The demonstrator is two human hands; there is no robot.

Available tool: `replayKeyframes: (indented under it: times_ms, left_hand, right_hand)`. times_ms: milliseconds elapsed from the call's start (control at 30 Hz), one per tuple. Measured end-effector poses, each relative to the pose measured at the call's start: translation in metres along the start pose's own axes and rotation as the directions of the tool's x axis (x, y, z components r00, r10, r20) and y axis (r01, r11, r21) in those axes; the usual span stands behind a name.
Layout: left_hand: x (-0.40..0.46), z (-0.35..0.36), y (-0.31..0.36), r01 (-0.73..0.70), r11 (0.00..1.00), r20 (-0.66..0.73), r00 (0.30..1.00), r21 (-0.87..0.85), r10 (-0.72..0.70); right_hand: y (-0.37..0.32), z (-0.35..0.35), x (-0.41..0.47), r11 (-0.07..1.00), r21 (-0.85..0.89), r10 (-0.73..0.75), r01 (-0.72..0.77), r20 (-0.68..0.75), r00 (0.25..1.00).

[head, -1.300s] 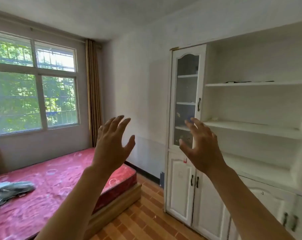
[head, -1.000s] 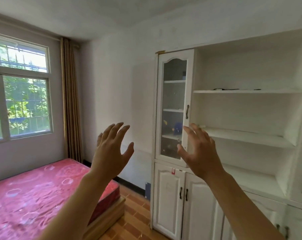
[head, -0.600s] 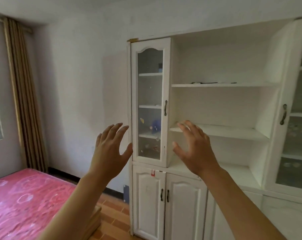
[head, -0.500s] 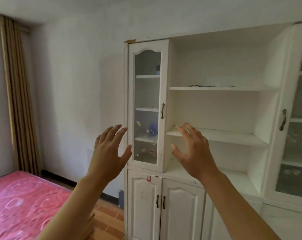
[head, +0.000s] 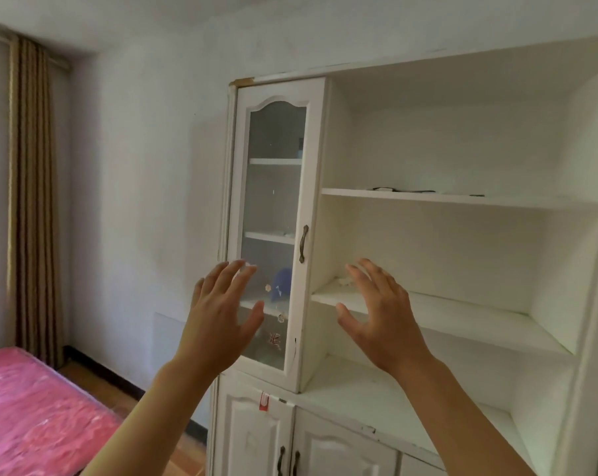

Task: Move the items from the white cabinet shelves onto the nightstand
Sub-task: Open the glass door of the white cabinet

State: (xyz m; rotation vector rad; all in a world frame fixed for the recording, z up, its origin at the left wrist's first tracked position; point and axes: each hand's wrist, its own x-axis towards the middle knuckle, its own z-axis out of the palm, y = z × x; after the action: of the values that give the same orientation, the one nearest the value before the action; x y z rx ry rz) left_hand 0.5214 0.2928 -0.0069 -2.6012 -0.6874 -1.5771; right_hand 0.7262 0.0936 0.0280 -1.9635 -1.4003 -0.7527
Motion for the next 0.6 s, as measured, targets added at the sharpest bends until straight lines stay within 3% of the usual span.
replayKeyframes:
  times_ms: [333, 600]
  left_hand:
    - [0.046, 0.107, 0.011, 0.015, 1.0, 0.014, 1.0, -0.013, -0.014]
    - [0.091, 0.182, -0.019, 0.013, 0.999, 0.013, 1.0, -0.046, -0.013]
  right_hand:
    - [0.084, 0.043, 0.047, 0.999, 0.033, -0.008, 0.006, 0.054, 0.998]
    - [0.124, 0.1, 0.094, 1.0, -0.001, -0.018, 0.018, 0.09, 0.996]
